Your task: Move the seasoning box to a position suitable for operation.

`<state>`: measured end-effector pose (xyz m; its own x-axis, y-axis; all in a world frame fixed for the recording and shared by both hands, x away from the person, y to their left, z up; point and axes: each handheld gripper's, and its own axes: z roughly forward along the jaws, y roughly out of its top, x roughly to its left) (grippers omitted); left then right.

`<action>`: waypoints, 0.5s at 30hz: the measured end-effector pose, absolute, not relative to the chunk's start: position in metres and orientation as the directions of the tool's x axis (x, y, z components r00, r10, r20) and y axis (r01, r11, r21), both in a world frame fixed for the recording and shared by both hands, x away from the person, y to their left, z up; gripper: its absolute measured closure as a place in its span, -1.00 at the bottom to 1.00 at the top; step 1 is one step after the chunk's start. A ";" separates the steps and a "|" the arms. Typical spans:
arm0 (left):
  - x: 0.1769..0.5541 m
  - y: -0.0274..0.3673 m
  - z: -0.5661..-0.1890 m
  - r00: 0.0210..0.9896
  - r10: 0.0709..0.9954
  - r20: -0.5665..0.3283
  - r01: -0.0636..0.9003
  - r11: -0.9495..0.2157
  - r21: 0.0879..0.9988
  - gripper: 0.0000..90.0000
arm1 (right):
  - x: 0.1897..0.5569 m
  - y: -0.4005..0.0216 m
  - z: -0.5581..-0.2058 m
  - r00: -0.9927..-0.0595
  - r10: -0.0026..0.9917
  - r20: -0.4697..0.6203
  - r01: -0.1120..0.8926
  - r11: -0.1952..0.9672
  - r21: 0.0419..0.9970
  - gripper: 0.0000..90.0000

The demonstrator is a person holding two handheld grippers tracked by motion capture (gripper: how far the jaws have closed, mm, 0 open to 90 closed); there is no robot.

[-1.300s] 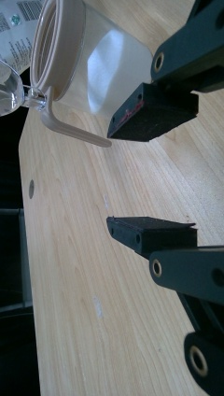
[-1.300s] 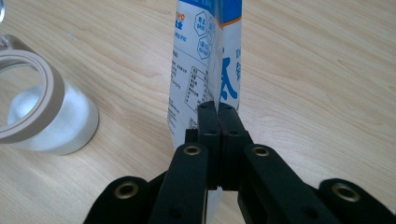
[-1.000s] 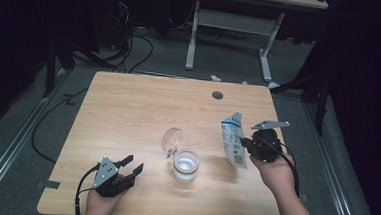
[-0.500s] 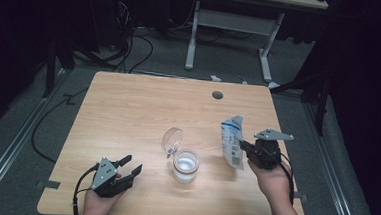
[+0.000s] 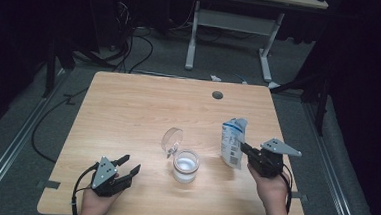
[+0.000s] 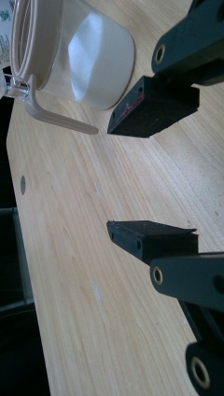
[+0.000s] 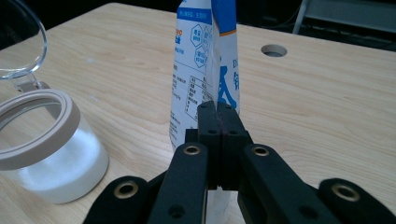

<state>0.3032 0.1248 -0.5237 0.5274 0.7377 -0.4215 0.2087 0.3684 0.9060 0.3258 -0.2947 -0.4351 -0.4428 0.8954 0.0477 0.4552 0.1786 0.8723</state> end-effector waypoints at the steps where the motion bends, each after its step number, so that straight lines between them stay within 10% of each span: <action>1: 0.303 0.124 -0.524 0.528 0.739 -0.419 0.209 0.365 0.907 0.04 | 0.325 -0.295 -0.437 -0.442 0.896 0.045 0.446 0.176 0.878 1.00; 15: 0.302 0.123 -0.523 0.512 0.734 -0.446 0.217 0.392 0.894 0.03 | 0.317 -0.297 -0.453 -0.448 0.893 0.054 0.363 0.126 0.923 1.00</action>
<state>0.3017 0.1228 -0.5233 0.5120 0.7341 -0.4460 0.2170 0.3919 0.8941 0.3165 -0.2969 -0.4526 -0.4476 0.8926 0.0540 0.3634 0.1264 0.9230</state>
